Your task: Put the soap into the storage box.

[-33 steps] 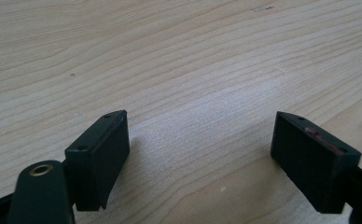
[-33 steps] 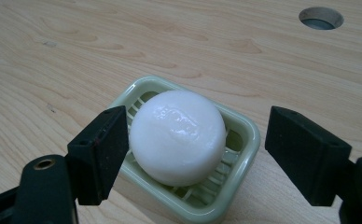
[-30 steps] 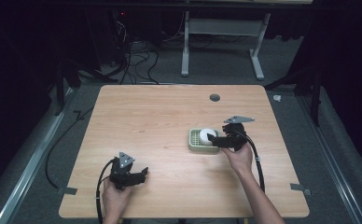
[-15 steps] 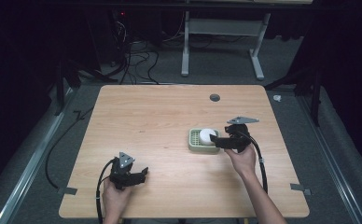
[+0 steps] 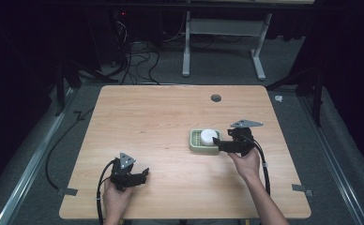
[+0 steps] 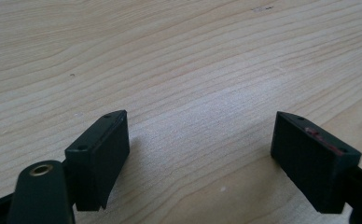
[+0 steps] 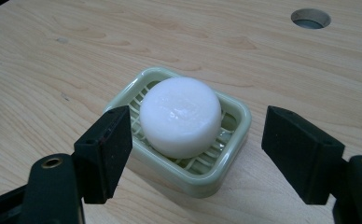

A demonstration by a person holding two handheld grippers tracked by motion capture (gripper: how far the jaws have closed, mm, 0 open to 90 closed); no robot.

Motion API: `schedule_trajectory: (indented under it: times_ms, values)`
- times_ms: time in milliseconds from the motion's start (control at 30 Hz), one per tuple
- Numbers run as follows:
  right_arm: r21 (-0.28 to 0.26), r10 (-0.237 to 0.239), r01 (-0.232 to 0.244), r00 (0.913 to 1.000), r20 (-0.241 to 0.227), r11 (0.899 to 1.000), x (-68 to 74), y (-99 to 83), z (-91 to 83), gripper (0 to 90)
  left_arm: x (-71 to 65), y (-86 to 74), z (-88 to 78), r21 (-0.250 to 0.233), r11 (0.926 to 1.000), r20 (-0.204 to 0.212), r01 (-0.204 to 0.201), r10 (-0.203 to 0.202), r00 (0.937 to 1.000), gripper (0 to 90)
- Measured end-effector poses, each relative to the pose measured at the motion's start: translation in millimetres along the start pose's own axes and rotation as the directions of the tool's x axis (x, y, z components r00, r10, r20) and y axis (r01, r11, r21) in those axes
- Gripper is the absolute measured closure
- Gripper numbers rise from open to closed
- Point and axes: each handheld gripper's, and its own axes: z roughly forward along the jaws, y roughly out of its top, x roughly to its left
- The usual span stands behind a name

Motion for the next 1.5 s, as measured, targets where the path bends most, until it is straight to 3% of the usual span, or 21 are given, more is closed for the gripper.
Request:
schedule_trajectory:
  times_ms: [433, 1500]
  values:
    - [-0.029, 0.002, -0.003, 1.0, -0.005, 1.0, -2.3, -4.5, -18.3, 25.5, 0.0, 0.0, 0.0, 0.0, 1.0, 0.0, 0.0, 0.0, 1.0, 19.8]
    - [-0.086, 0.067, -0.066, 0.9977, 0.01, 0.994, -16.5, -24.1, -52.4, 26.6, 0.0, 0.0, 0.0, 0.0, 1.0, 0.0, 0.0, 0.0, 1.0, 19.8]
